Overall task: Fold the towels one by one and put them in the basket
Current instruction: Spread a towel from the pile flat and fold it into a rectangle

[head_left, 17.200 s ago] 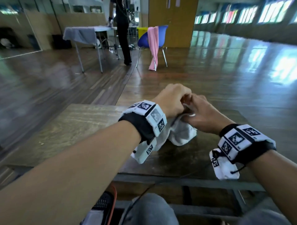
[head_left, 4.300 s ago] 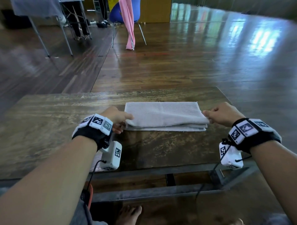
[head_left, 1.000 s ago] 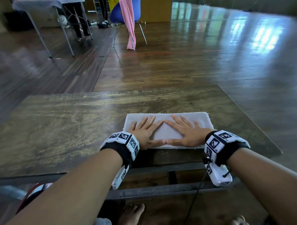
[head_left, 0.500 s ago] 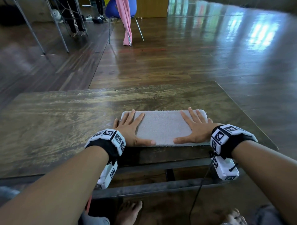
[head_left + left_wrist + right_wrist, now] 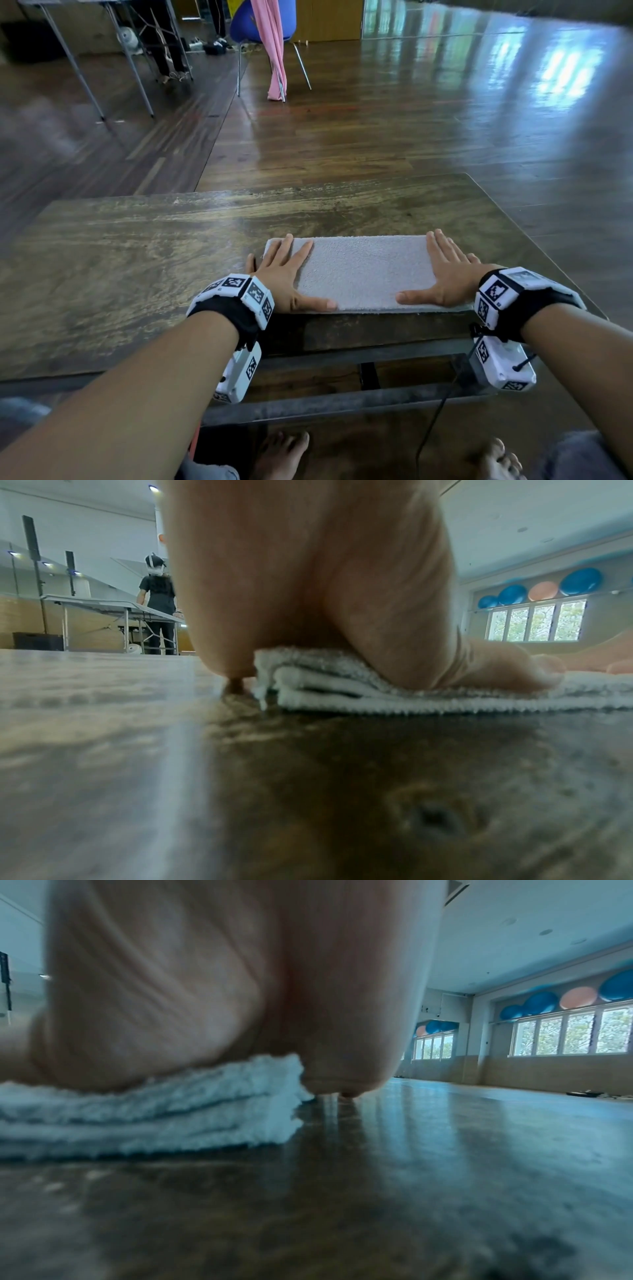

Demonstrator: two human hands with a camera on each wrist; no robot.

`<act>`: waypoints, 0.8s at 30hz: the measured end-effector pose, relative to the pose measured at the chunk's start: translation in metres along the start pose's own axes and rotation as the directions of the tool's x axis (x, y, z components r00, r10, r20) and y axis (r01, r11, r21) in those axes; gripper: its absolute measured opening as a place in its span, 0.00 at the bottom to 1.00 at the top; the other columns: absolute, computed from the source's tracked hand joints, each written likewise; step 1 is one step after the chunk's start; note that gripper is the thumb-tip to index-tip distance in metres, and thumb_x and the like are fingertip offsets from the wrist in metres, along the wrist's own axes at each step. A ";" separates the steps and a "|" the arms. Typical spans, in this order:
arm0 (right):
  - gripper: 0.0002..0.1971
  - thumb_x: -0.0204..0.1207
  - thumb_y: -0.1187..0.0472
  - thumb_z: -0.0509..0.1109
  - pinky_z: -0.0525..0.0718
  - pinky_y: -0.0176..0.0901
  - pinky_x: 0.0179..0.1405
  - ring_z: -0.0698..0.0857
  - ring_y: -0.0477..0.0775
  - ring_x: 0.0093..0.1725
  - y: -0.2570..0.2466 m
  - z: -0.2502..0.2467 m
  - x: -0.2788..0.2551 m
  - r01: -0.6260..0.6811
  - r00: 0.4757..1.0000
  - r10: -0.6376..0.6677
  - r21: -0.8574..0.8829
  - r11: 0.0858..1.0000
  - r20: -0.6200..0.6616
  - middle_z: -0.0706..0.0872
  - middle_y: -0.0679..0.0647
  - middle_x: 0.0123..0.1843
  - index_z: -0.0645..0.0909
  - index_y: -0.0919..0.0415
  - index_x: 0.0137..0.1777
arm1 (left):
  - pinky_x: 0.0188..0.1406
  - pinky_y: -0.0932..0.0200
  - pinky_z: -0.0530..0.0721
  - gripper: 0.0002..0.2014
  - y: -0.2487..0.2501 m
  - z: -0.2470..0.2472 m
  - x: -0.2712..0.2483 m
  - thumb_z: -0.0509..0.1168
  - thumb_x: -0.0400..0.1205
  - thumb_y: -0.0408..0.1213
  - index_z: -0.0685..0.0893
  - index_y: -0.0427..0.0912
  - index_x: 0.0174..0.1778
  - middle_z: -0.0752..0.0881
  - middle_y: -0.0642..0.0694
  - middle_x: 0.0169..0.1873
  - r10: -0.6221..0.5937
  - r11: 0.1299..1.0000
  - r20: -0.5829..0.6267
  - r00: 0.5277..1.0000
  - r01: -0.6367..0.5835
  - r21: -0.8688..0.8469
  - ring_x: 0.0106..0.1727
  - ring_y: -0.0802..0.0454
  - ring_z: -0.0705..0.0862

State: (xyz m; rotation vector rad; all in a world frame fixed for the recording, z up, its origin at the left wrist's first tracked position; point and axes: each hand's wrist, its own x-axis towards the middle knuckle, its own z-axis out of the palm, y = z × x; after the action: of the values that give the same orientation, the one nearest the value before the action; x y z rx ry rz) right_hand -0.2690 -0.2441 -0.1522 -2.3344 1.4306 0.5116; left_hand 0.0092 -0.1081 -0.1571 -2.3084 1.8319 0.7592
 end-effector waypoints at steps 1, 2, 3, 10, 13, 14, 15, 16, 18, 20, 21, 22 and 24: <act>0.80 0.44 0.10 0.57 0.39 0.63 0.87 0.31 0.54 0.88 0.004 0.000 -0.001 -0.007 1.000 0.007 0.007 1.000 -0.004 0.22 0.52 0.87 0.21 0.57 0.84 | 0.79 0.27 0.32 0.65 0.000 -0.001 0.001 0.60 0.57 0.85 0.26 0.68 0.80 0.24 0.54 0.82 -0.002 1.000 0.013 1.000 0.002 0.010 0.83 0.49 0.24; 0.80 0.44 0.10 0.57 0.39 0.64 0.87 0.31 0.53 0.88 0.007 0.000 -0.002 -0.013 1.000 0.013 0.013 1.000 -0.006 0.23 0.51 0.87 0.21 0.57 0.85 | 0.79 0.26 0.32 0.65 -0.001 -0.002 0.002 0.59 0.57 0.85 0.25 0.67 0.80 0.23 0.54 0.82 -0.005 1.000 0.027 1.000 0.004 0.027 0.83 0.49 0.24; 0.80 0.44 0.09 0.57 0.38 0.65 0.87 0.31 0.53 0.88 0.011 0.000 -0.003 -0.016 1.000 0.016 0.020 1.000 -0.011 0.24 0.51 0.88 0.22 0.56 0.85 | 0.79 0.25 0.32 0.65 -0.002 -0.004 0.003 0.59 0.57 0.85 0.25 0.67 0.80 0.23 0.54 0.82 -0.007 0.999 0.037 0.999 0.006 0.049 0.83 0.49 0.25; 0.44 0.65 0.22 0.63 0.74 0.60 0.75 0.75 0.54 0.72 -0.017 -0.018 -0.022 0.301 0.904 -0.277 0.026 0.953 -0.326 0.82 0.44 0.62 0.66 0.41 0.80 | 0.77 0.24 0.47 0.58 -0.004 -0.015 0.005 0.47 0.57 0.87 0.45 0.67 0.84 0.44 0.54 0.87 -0.006 0.998 -0.083 0.996 0.011 0.058 0.87 0.46 0.45; 0.28 0.77 0.32 0.66 0.76 0.48 0.59 0.80 0.38 0.46 -0.044 -0.011 -0.028 0.368 0.911 -0.351 0.041 0.929 -0.215 0.80 0.36 0.37 0.77 0.44 0.73 | 0.77 0.26 0.51 0.47 -0.005 -0.019 0.002 0.50 0.68 0.82 0.51 0.68 0.83 0.49 0.52 0.87 -0.029 0.998 -0.123 0.992 0.035 0.045 0.87 0.44 0.49; 0.28 0.78 0.35 0.68 0.75 0.47 0.58 0.79 0.40 0.45 -0.050 -0.007 -0.029 0.364 0.920 -0.352 0.040 0.931 -0.172 0.80 0.37 0.40 0.76 0.45 0.75 | 0.77 0.26 0.51 0.44 -0.005 -0.020 0.001 0.53 0.72 0.79 0.51 0.69 0.83 0.50 0.52 0.87 -0.043 0.997 -0.119 0.992 0.050 0.055 0.87 0.44 0.49; 0.29 0.78 0.37 0.70 0.75 0.46 0.59 0.79 0.44 0.49 -0.053 -0.005 -0.029 0.347 0.929 -0.339 0.031 0.937 -0.151 0.83 0.41 0.47 0.74 0.46 0.77 | 0.77 0.26 0.51 0.42 -0.005 -0.022 -0.001 0.55 0.74 0.77 0.52 0.69 0.83 0.53 0.51 0.86 -0.060 0.995 -0.113 0.992 0.067 0.067 0.86 0.43 0.51; 0.31 0.79 0.38 0.71 0.75 0.47 0.61 0.80 0.50 0.56 -0.055 -0.006 -0.029 0.321 0.936 -0.316 0.012 0.947 -0.153 0.85 0.47 0.57 0.71 0.46 0.79 | 0.77 0.27 0.51 0.40 -0.004 -0.024 -0.003 0.56 0.75 0.75 0.54 0.68 0.83 0.56 0.49 0.85 -0.080 0.993 -0.110 0.991 0.090 0.082 0.85 0.41 0.53; 0.34 0.80 0.41 0.70 0.76 0.50 0.66 0.80 0.57 0.67 -0.055 -0.010 -0.028 0.278 0.942 -0.278 -0.026 0.960 -0.191 0.83 0.55 0.70 0.67 0.50 0.83 | 0.78 0.29 0.54 0.37 0.001 -0.029 -0.008 0.58 0.76 0.72 0.61 0.66 0.82 0.63 0.45 0.82 -0.115 0.985 -0.119 0.986 0.129 0.115 0.83 0.37 0.58; 0.33 0.82 0.43 0.68 0.76 0.52 0.70 0.79 0.59 0.71 -0.052 -0.014 -0.028 0.265 0.935 -0.269 -0.047 0.963 -0.232 0.79 0.58 0.73 0.66 0.54 0.83 | 0.77 0.36 0.63 0.33 0.008 -0.033 -0.013 0.61 0.79 0.67 0.69 0.58 0.78 0.71 0.44 0.78 -0.099 0.985 -0.125 0.987 0.114 0.126 0.78 0.38 0.68; 0.32 0.82 0.44 0.68 0.77 0.54 0.71 0.79 0.59 0.71 -0.050 -0.015 -0.029 0.266 0.925 -0.271 -0.055 0.962 -0.264 0.78 0.57 0.72 0.66 0.53 0.82 | 0.74 0.41 0.71 0.30 0.012 -0.036 -0.016 0.63 0.80 0.64 0.73 0.54 0.75 0.75 0.45 0.75 -0.069 0.991 -0.115 0.991 0.081 0.110 0.72 0.41 0.75; 0.30 0.82 0.44 0.67 0.78 0.56 0.69 0.79 0.59 0.70 -0.049 -0.015 -0.030 0.270 0.911 -0.276 -0.063 0.961 -0.305 0.78 0.56 0.70 0.68 0.52 0.81 | 0.68 0.45 0.77 0.27 0.015 -0.037 -0.020 0.64 0.81 0.61 0.76 0.50 0.72 0.80 0.46 0.70 -0.036 0.996 -0.102 0.994 0.044 0.076 0.65 0.45 0.81; 0.26 0.82 0.45 0.67 0.80 0.54 0.64 0.80 0.55 0.63 -0.047 -0.014 -0.031 0.294 0.892 -0.293 -0.050 0.954 -0.345 0.79 0.51 0.62 0.72 0.51 0.77 | 0.55 0.53 0.81 0.22 0.021 -0.038 -0.028 0.64 0.82 0.56 0.79 0.48 0.68 0.84 0.48 0.57 0.017 1.000 -0.078 0.997 -0.016 0.005 0.52 0.50 0.83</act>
State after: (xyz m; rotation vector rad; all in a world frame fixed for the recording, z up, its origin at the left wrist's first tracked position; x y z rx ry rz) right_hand -0.2383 -0.2074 -0.1199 -2.6728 1.1714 0.0060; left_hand -0.0024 -0.1028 -0.1074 -2.3557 1.8845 0.6755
